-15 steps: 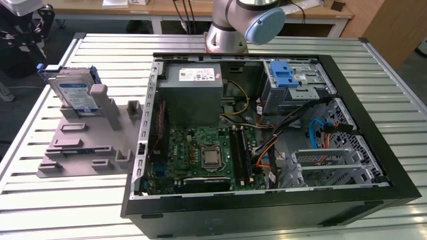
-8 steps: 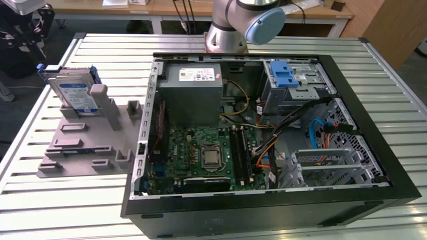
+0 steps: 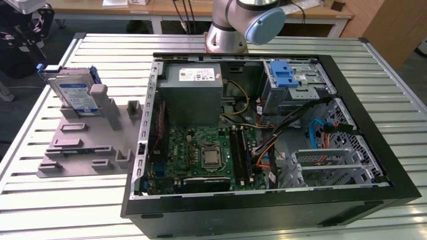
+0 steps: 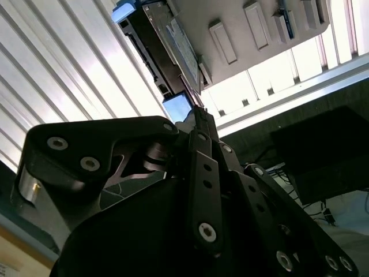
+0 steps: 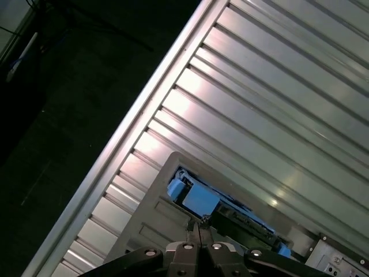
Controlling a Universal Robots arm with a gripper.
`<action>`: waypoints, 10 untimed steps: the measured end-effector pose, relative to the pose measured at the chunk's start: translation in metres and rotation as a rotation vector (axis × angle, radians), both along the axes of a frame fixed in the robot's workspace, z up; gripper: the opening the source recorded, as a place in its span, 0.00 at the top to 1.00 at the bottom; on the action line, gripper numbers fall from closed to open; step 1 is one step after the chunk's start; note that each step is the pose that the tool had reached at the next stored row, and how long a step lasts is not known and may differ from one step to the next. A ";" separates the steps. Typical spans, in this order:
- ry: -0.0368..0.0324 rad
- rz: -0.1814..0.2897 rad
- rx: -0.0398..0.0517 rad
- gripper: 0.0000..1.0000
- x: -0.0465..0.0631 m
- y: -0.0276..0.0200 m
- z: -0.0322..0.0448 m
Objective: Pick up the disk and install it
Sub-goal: 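Pick up the disk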
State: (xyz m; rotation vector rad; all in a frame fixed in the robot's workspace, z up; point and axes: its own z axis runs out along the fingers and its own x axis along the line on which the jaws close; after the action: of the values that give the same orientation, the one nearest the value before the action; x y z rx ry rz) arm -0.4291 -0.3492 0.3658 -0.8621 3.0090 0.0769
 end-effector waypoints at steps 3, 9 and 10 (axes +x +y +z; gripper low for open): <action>0.0000 0.018 0.0000 0.89 0.000 0.0000 0.0000; 0.0001 0.054 -0.0001 0.89 0.000 0.0000 0.0000; 0.0001 0.060 0.0000 0.89 0.000 0.0000 0.0000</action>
State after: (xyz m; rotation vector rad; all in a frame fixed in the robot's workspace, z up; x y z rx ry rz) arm -0.4293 -0.3493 0.3658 -0.9521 2.9834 0.0775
